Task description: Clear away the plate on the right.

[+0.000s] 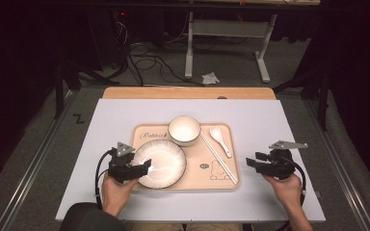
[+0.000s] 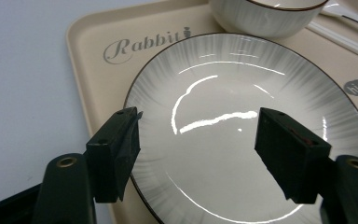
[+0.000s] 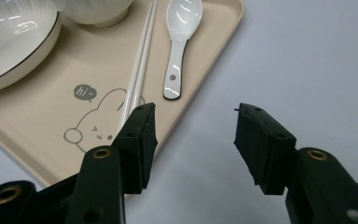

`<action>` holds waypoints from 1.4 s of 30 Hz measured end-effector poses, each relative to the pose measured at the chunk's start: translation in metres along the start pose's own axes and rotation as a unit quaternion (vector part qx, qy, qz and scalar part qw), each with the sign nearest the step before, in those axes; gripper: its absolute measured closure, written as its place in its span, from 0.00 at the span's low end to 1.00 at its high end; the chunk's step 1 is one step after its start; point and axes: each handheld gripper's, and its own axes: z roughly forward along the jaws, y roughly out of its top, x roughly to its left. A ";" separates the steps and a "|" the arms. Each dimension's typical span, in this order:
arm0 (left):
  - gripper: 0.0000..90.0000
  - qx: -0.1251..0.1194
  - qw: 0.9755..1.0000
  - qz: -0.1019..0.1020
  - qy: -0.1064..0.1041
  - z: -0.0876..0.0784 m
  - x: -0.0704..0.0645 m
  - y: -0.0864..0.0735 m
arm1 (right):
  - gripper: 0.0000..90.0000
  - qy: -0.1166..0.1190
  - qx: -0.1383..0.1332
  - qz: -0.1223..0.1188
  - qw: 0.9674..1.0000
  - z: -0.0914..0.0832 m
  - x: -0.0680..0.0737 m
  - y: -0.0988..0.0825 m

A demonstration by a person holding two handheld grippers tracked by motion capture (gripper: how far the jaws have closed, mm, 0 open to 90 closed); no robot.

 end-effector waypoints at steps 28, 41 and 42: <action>0.36 -0.013 0.998 0.054 -0.041 -0.014 -0.033 -0.027 | 0.54 0.014 0.012 -0.034 0.999 0.004 0.023 -0.018; 0.37 -0.001 0.998 0.049 -0.047 -0.003 -0.033 -0.034 | 0.56 -0.007 0.024 -0.048 0.999 0.016 0.024 -0.022; 0.37 0.000 0.998 0.050 -0.046 -0.003 -0.033 -0.034 | 0.55 -0.007 0.025 -0.049 0.998 0.017 0.024 -0.022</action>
